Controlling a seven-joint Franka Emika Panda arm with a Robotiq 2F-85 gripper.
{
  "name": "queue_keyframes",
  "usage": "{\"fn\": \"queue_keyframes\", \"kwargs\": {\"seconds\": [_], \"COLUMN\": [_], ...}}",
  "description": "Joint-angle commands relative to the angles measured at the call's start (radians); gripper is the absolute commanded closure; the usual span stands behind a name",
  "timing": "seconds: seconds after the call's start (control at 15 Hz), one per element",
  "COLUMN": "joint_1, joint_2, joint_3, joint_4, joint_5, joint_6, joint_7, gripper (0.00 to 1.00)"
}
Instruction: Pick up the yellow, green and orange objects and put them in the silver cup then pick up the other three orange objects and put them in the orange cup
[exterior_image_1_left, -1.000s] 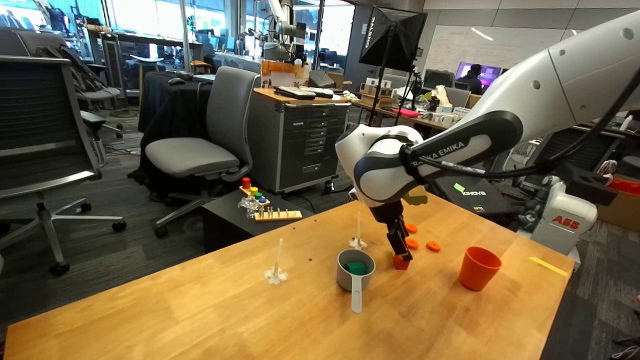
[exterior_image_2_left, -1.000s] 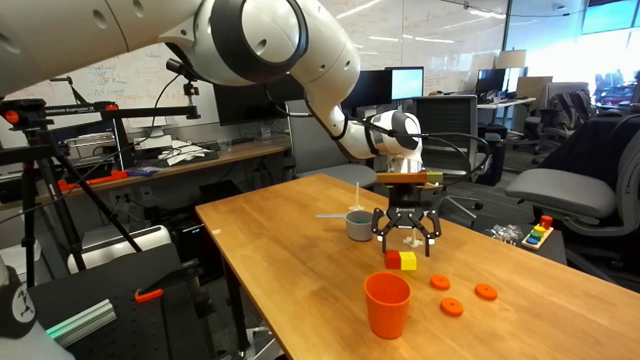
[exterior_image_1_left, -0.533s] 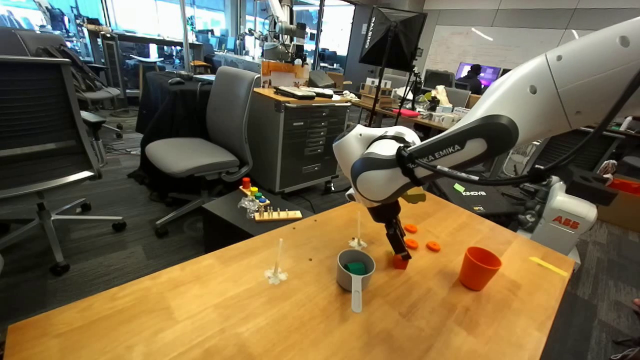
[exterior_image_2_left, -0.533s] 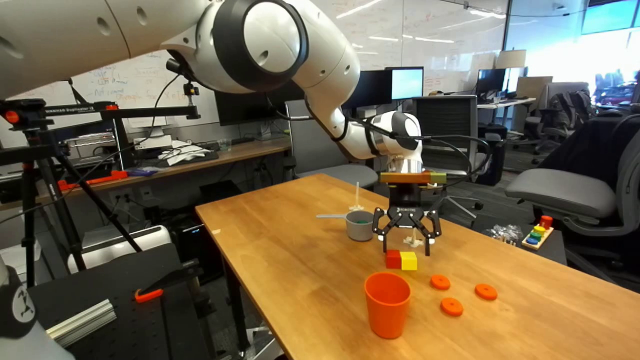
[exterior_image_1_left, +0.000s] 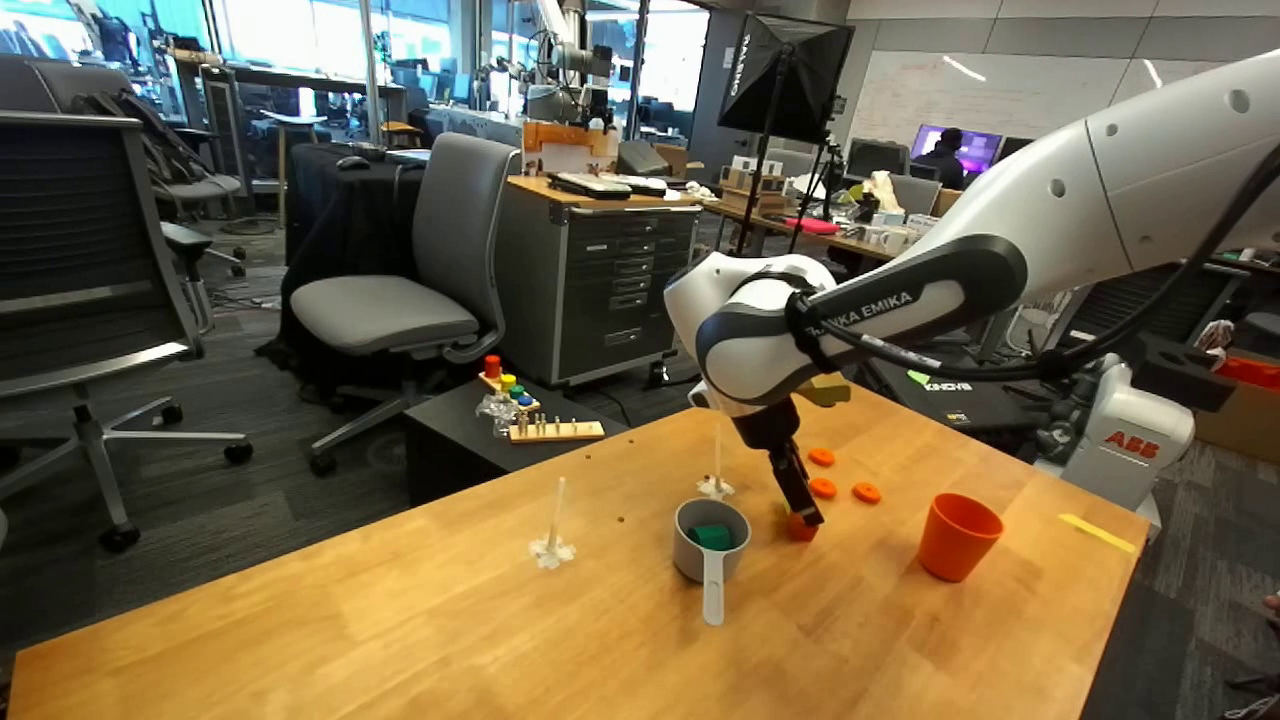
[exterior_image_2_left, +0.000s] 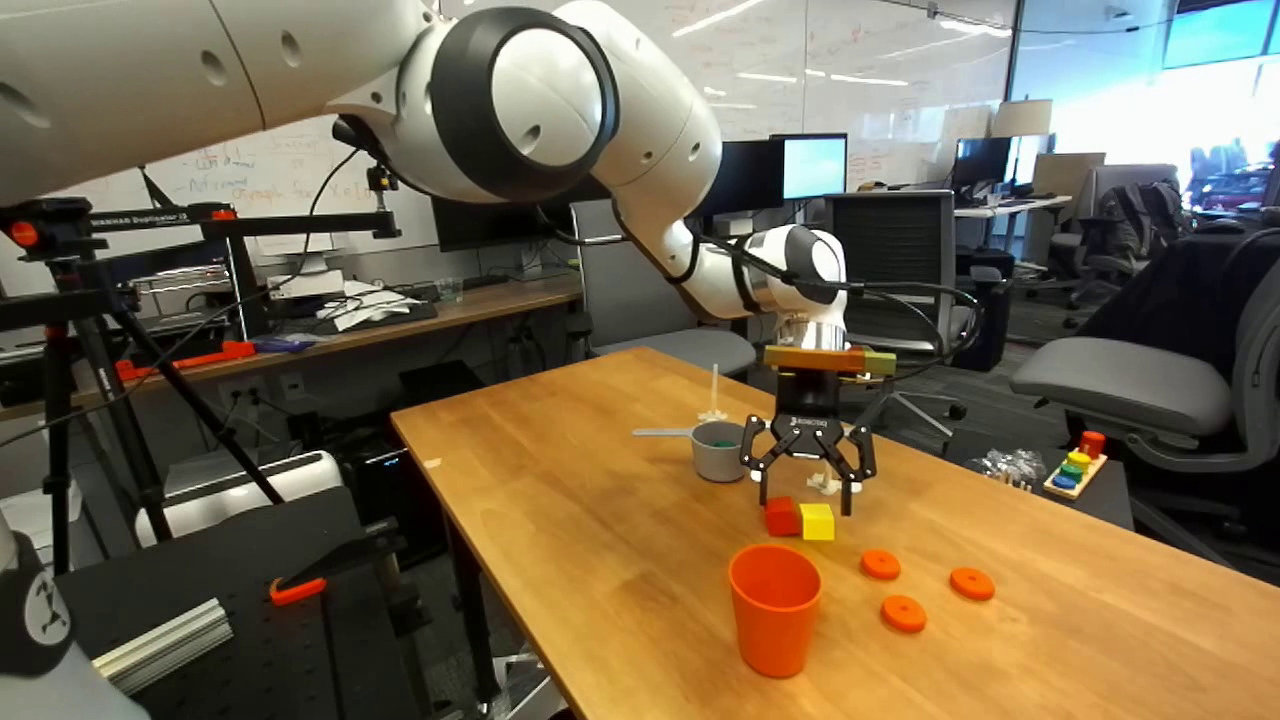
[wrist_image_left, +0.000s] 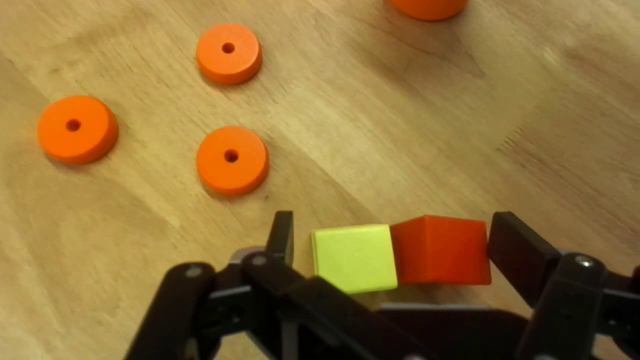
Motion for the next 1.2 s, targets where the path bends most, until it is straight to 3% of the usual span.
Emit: {"fn": "queue_keyframes", "kwargs": {"seconds": [0.0,0.47,0.53,0.6,0.8,1.13], "joint_1": [-0.009,-0.015,-0.014,-0.014,-0.016,-0.03], "joint_2": [0.04,0.065,0.067,0.069,0.073,0.042], "joint_3": [0.011,0.012,0.01,0.009,0.007,0.014], "joint_4": [0.083,0.122,0.124,0.129,0.142,0.131], "joint_5": [0.03,0.056,0.056,0.057,0.061,0.072], "joint_6": [-0.053,-0.079,-0.078,-0.081,-0.092,-0.09], "joint_7": [-0.043,-0.067,-0.069,-0.07,-0.069,-0.052], "gripper": [0.0,0.0,0.25,0.26,0.49,0.5]}}
